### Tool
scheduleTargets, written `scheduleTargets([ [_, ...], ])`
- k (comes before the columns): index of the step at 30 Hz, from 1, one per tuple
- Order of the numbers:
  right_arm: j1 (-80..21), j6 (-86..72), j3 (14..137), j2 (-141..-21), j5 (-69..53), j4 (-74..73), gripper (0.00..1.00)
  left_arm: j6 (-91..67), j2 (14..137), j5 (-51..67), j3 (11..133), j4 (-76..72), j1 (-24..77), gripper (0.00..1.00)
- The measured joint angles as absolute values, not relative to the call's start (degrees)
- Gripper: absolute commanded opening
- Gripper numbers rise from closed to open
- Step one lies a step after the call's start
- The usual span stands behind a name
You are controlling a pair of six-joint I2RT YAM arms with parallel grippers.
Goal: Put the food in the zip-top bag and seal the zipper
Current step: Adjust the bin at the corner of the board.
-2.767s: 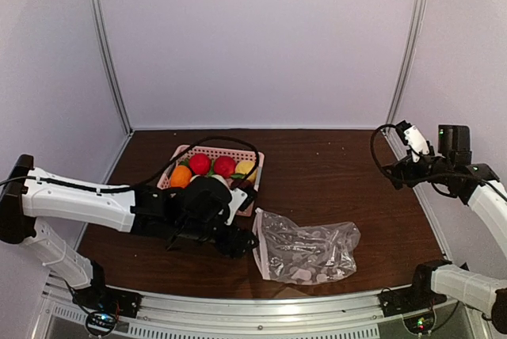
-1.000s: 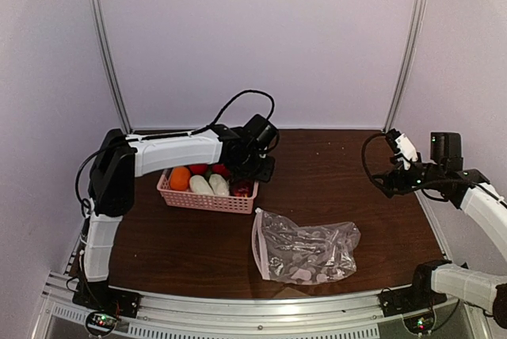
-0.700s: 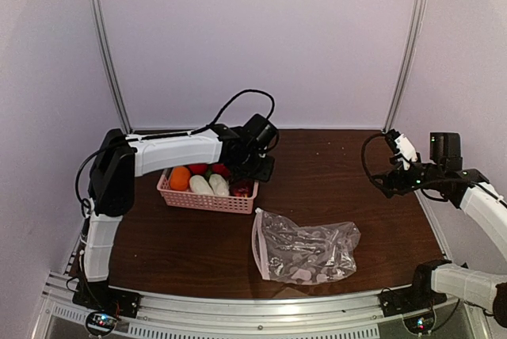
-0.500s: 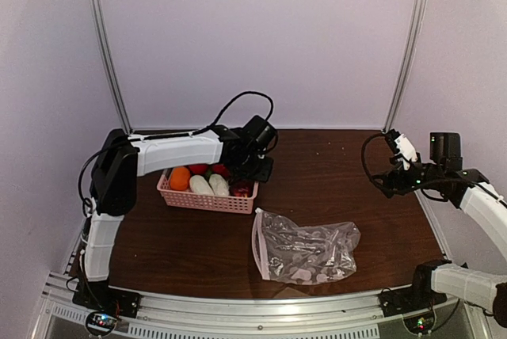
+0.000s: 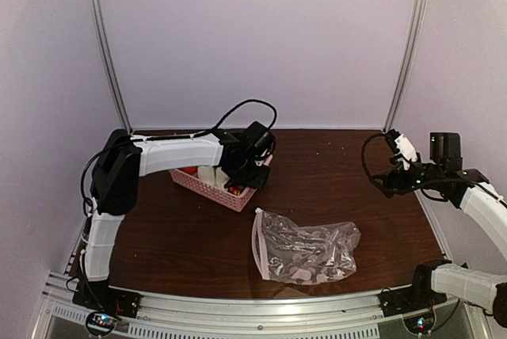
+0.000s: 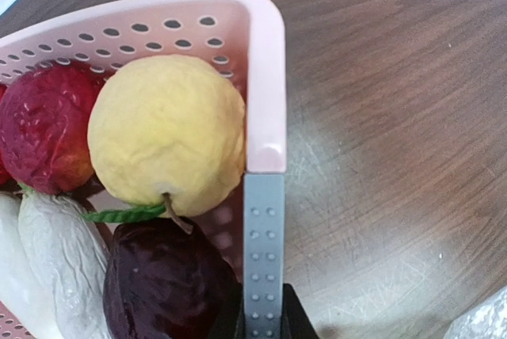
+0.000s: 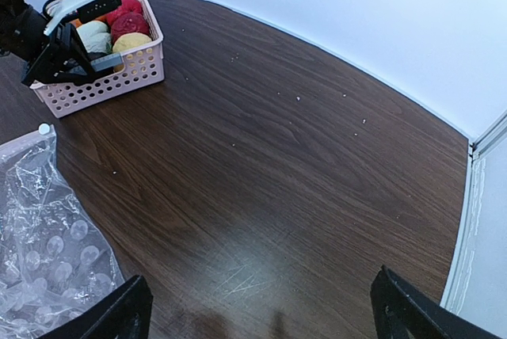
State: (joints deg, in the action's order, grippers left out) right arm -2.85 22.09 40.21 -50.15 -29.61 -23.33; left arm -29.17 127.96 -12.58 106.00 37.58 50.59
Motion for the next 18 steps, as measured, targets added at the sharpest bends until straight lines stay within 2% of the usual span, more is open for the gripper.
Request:
scheduleTargets([
  [3,-2.9,22.1,40.2,-50.2,-29.6,-23.3,0.97,-25.4,124.6,-12.1,101.7,37.0,51.0,0.07],
  [9,-2.9,22.2,40.2,-50.7,-29.6,-23.4,0.97,-18.5,110.7,-10.0,87.3,37.9,52.6,0.10],
  [11,-2.9,22.3,40.2,-50.7,-29.6,-23.4,0.97,-16.4,104.6,-9.1,81.3,38.0,53.1,0.20],
  [18,-2.9,22.3,40.2,-51.2,-29.6,-23.4,0.97,-15.3,84.3,-7.8,64.6,39.8,54.9,0.70],
])
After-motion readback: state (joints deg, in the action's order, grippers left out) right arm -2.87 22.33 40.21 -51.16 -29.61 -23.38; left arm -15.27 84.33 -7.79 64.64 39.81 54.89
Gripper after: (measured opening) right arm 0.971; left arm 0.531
